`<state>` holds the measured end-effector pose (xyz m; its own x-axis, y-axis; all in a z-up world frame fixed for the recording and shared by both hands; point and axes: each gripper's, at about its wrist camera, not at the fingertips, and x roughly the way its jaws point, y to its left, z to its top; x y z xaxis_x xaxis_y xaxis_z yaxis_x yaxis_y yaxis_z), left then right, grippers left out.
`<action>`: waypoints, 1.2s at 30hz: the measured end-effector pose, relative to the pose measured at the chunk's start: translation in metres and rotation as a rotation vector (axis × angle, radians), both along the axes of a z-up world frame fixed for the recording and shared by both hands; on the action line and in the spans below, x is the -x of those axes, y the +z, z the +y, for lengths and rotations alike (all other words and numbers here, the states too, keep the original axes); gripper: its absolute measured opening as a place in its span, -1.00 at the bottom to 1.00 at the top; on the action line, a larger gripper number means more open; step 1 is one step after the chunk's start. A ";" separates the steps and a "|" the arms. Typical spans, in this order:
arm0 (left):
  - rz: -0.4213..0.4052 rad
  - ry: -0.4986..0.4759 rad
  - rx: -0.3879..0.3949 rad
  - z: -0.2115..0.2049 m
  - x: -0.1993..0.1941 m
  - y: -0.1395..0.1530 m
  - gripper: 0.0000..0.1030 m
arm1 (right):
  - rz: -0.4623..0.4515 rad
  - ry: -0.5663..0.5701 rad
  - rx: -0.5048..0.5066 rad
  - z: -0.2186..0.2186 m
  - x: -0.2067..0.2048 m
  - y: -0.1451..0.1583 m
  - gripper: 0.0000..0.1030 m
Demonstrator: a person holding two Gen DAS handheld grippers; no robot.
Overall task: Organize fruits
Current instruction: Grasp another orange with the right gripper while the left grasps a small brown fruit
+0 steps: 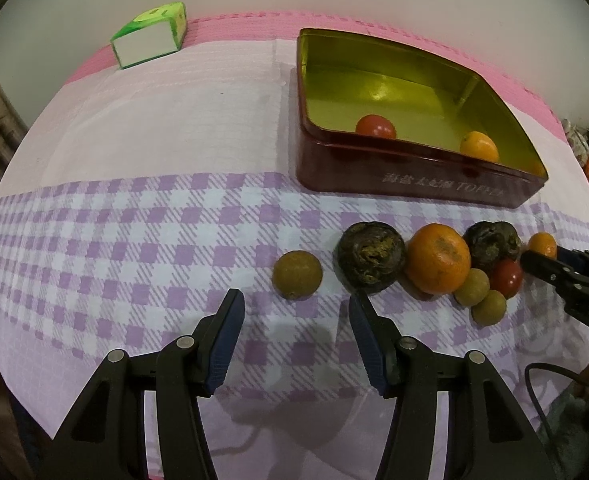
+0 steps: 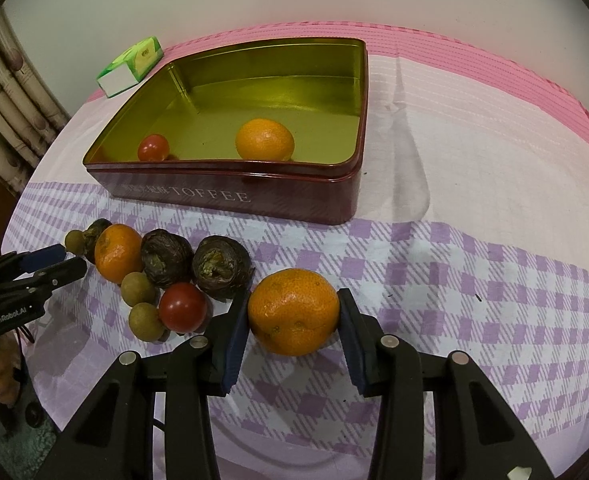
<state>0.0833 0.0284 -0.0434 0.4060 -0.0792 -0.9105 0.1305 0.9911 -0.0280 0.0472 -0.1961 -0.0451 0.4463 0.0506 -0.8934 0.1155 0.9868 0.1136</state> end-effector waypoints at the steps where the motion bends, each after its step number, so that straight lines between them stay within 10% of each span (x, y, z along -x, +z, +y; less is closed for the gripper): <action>1: 0.001 0.004 0.001 0.001 0.000 0.000 0.06 | 0.000 0.001 0.001 0.000 0.000 0.000 -0.23; 36: -0.057 -0.026 -0.042 -0.007 -0.010 -0.004 -0.49 | -0.005 -0.001 0.005 0.001 0.000 -0.001 -0.23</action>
<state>0.0932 0.0211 -0.0470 0.4553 -0.0528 -0.8888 0.1561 0.9875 0.0212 0.0472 -0.1946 -0.0462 0.4504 0.0458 -0.8916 0.1160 0.9872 0.1093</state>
